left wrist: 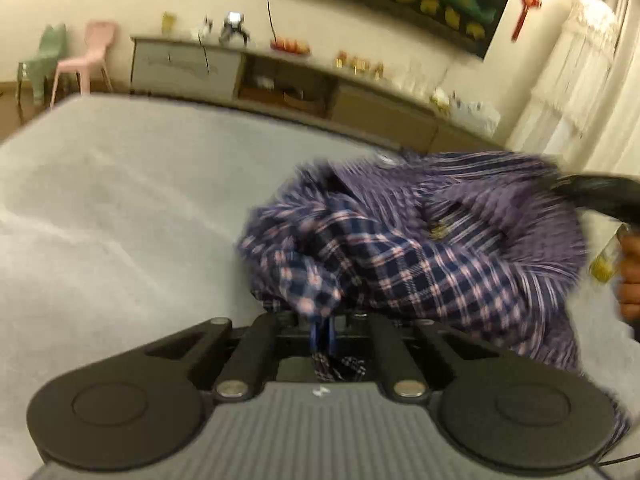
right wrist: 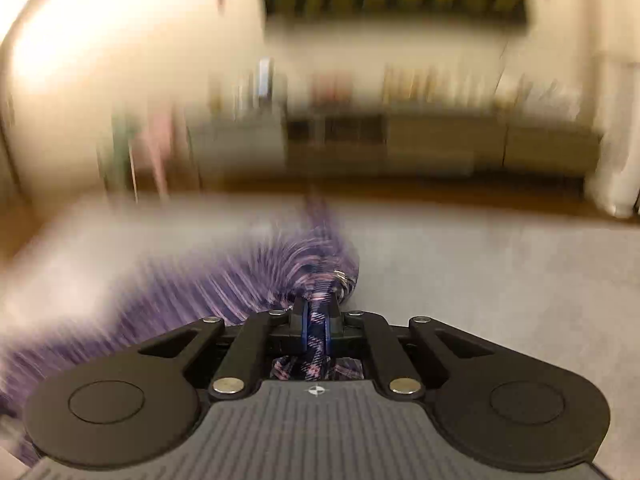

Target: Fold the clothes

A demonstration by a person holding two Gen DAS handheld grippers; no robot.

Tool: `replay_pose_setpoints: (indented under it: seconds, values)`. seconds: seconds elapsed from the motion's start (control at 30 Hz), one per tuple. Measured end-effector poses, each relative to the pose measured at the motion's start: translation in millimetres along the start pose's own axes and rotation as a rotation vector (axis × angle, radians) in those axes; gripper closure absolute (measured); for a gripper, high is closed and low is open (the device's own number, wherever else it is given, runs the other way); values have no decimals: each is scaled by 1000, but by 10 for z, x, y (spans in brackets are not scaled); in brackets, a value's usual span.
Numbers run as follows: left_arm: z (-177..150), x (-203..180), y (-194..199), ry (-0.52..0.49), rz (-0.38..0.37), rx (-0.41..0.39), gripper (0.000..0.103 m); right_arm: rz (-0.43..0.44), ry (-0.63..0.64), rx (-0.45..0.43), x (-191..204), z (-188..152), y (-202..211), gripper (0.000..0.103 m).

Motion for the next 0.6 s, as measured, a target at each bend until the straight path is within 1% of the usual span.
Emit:
replay_pose_setpoints:
  seconds: [0.07,0.1,0.13,0.17,0.2,0.23,0.27,0.3,0.37,0.4,0.43,0.47,0.5,0.53,0.57,0.6]
  values:
    - [-3,2,72,15,-20,4,98,-67,-66,-142,-116,22,652,97]
    - [-17,1,84,23,-38,16,98,-155,-72,-171,-199,-72,867,97]
    - [-41,-18,78,25,-43,34,98,-252,-68,-166,-288,-213,952,95]
    - [-68,-43,65,25,-44,55,98,-347,-63,-140,-392,-374,991,94]
    - [-89,-57,58,19,-38,68,98,-428,-54,-47,-540,-592,881,82]
    - [-107,-68,53,11,-30,77,98,-474,-51,72,-686,-792,741,75]
    - [-116,-53,60,17,-27,83,98,-514,-74,151,-817,-964,670,75]
    - [-121,-27,70,29,-27,87,98,-545,-113,158,-917,-1086,716,71]
    - [-90,14,102,46,-43,86,98,-566,-166,110,-997,-1179,891,55]
    - [-72,20,115,49,-51,83,98,-560,-166,89,-962,-1161,919,43]
    - [-64,17,130,44,-56,80,98,-550,-161,69,-919,-1136,936,39]
    - [-69,2,142,35,-56,75,98,-526,-138,53,-834,-1086,906,38]
    - [-77,3,151,26,-54,73,98,-499,-109,36,-719,-1033,857,31]
    - [-73,4,145,17,-53,71,98,-466,-75,26,-637,-984,848,18]
    - [-66,2,135,9,-52,69,98,-430,-35,32,-564,-947,844,12]
    - [-70,11,140,7,-53,68,98,-394,4,38,-490,-910,840,8]
Point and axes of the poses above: each gripper's, at about its wrist camera, not at the fingertips, and y roughly against the way its jaws point, x to its left, z to its top, the point moved 1 cm from there along -y, roughly the way its jaws point, and after that the axes turned 1 degree about -z, right-handed, at the moved point
